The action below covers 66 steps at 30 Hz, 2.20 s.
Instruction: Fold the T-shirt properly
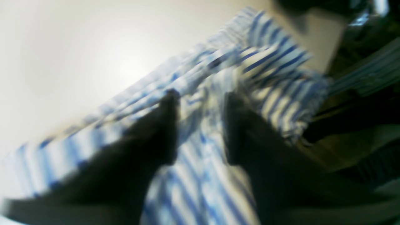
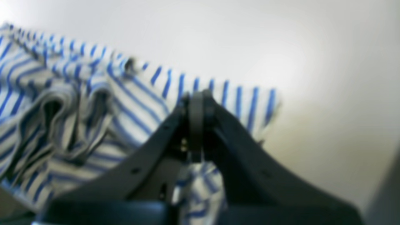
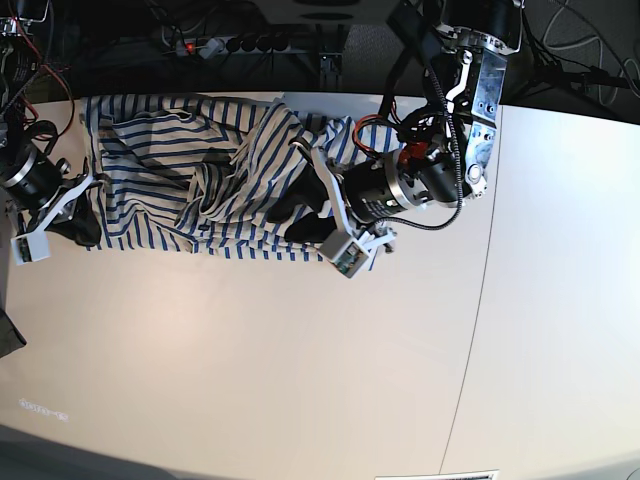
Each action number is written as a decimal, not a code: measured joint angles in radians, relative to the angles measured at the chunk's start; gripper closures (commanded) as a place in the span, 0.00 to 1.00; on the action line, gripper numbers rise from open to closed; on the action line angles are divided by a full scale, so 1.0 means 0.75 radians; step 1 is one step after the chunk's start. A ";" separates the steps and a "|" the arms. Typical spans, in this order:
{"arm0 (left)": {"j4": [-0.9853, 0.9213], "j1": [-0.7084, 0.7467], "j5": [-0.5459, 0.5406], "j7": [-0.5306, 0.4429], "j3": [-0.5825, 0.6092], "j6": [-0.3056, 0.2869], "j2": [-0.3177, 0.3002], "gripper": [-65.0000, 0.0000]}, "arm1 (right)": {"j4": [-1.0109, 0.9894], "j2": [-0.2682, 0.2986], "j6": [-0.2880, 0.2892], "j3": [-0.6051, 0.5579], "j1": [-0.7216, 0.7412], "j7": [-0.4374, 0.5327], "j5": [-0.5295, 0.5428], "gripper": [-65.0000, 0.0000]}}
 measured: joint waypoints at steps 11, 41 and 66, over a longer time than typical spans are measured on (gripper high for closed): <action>0.000 0.000 -0.023 0.026 -0.097 0.000 -0.176 0.99 | -0.376 0.134 -0.001 0.241 0.029 -0.025 0.083 0.70; 0.000 0.000 -0.023 0.009 -0.094 0.000 -0.179 0.99 | -0.552 0.176 -0.001 -0.074 -0.030 -0.193 0.445 0.32; 0.000 0.000 -0.023 0.009 -0.094 0.000 -0.178 0.99 | -0.531 0.088 0.002 -0.396 -0.010 -0.086 0.485 0.33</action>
